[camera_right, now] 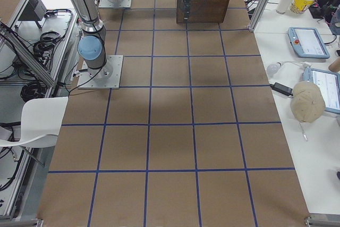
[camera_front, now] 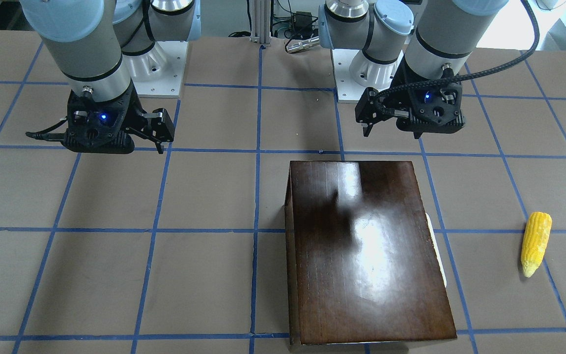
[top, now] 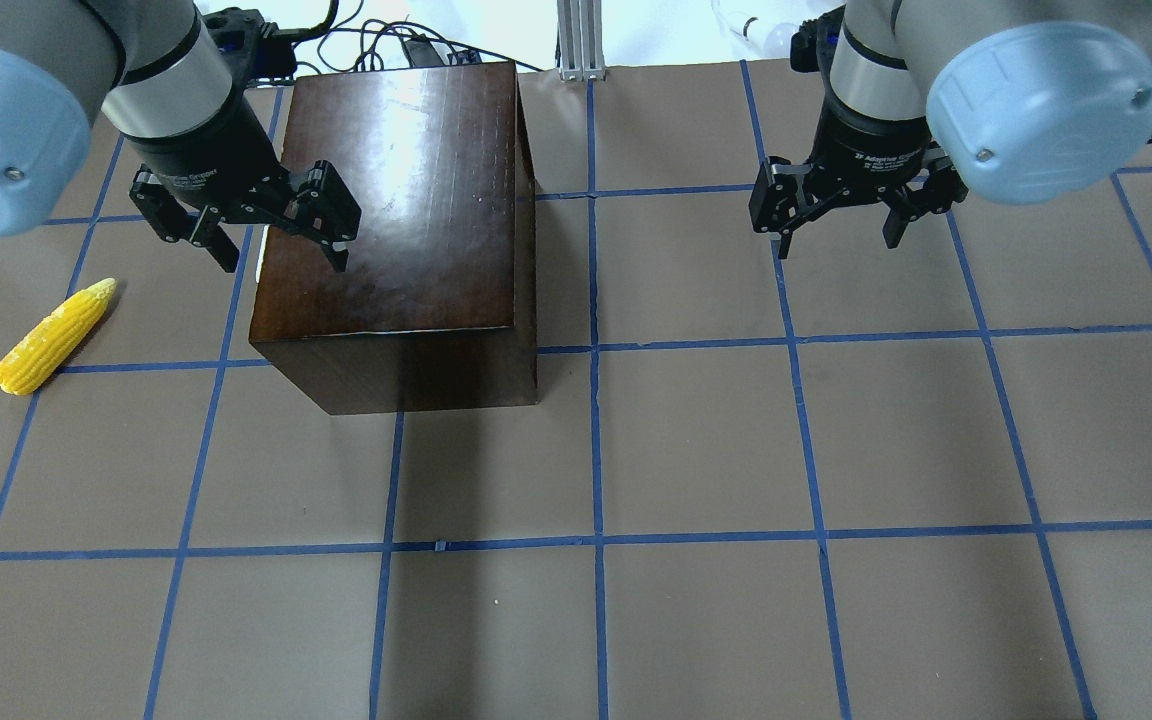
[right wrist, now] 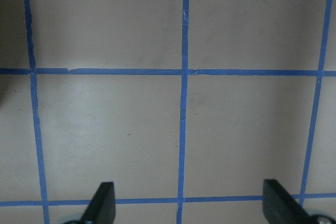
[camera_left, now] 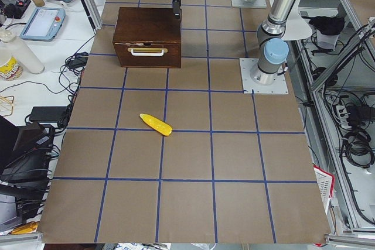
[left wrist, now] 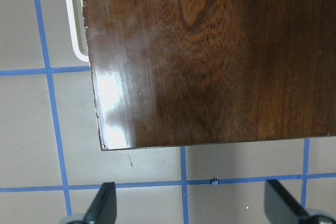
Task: Open drawer and put corn inside
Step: 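Move the left gripper down beside the wooden cabinet's drawer side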
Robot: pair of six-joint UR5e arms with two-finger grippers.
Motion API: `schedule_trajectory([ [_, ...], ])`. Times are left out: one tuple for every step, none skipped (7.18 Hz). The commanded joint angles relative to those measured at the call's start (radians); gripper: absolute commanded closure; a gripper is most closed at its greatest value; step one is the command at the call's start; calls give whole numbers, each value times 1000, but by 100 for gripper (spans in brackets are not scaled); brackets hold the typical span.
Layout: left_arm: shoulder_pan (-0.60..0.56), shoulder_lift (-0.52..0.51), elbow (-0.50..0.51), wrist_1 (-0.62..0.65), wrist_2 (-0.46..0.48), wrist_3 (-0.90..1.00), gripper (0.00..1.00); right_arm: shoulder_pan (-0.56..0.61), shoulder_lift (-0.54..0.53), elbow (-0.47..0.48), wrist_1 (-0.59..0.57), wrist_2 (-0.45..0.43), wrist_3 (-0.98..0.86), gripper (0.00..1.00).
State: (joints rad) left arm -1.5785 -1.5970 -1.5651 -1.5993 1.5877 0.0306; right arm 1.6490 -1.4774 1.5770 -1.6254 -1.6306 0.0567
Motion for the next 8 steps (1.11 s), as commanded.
schedule_trajectory([
  [0,0,-1,-1,0,0,0,0,0,0,-1,0,0,0],
  [0,0,-1,-1,0,0,0,0,0,0,1,0,0,0],
  [0,0,0,-1,0,0,0,0,-1,0,1,0,0,0],
  [0,0,0,-1,0,0,0,0,0,0,1,0,0,0],
  [2,0,0,1,3,5,0,0,0,0,1,0,0,0],
  [3,-4,0,1,8,5,0,0,0,0,-1,2,0,0],
  [3,-5,2,5,11,5,0,0,-1,0,1,0,0,0],
  [8,-8,2,7,11,6,0,0,0,0,1,0,0,0],
])
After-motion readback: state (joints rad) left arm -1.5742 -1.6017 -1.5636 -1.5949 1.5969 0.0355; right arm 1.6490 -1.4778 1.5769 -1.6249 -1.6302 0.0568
